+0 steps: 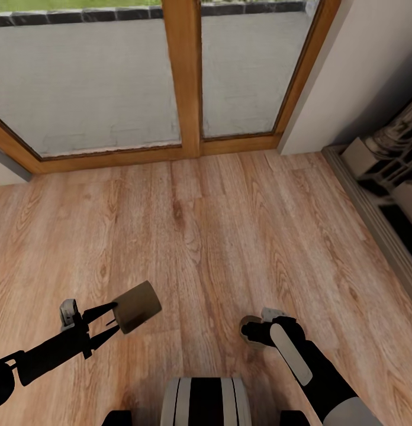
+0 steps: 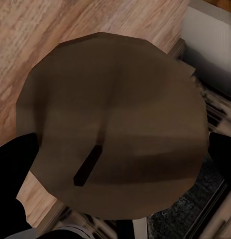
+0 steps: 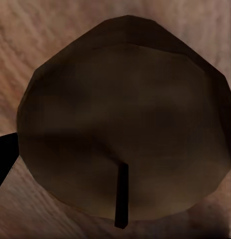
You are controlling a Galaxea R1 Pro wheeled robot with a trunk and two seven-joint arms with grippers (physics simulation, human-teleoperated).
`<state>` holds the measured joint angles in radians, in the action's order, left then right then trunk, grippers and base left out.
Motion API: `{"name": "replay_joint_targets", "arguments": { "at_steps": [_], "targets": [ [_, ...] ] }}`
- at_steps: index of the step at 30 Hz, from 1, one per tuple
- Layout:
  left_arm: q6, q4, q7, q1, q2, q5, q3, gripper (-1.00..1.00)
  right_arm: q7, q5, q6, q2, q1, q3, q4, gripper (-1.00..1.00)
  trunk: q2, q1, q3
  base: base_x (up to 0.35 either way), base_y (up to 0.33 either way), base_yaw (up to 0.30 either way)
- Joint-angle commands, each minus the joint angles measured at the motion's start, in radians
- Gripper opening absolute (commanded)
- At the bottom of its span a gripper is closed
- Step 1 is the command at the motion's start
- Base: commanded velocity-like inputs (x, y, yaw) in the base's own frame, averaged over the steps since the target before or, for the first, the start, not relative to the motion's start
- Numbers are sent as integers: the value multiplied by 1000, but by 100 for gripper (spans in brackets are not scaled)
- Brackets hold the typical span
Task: Place each of the two pumpkins and all three candles from the living room inside a cabinet in the living room (use any cabinet), then make sure every cabinet is closed, and position the cauldron so it is next to a table in the living room.
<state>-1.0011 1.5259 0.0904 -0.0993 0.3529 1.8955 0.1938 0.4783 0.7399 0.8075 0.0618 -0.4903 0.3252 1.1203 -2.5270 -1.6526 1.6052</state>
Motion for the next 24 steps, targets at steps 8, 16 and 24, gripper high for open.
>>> {"name": "replay_joint_targets", "arguments": {
  "at_steps": [8, 16, 24],
  "targets": [
    [-4, 0, 9, 0, 0, 6, 1, -100, 11, 10, 0, 1, -1, 2, 6, -100, 2, 4, -30, 0, 0, 0],
    [-2, -9, 15, 0, 1, -6, 2, -100, 11, 14, 1, 2, -1, 1, 18, -100, 4, 7, -61, 0, 0, 0],
    [-1, -12, 21, 0, 1, -27, 3, -100, 14, 22, 3, 2, -1, -6, 33, -100, 5, 11, -92, 0, 0, 0]
  ]
}}
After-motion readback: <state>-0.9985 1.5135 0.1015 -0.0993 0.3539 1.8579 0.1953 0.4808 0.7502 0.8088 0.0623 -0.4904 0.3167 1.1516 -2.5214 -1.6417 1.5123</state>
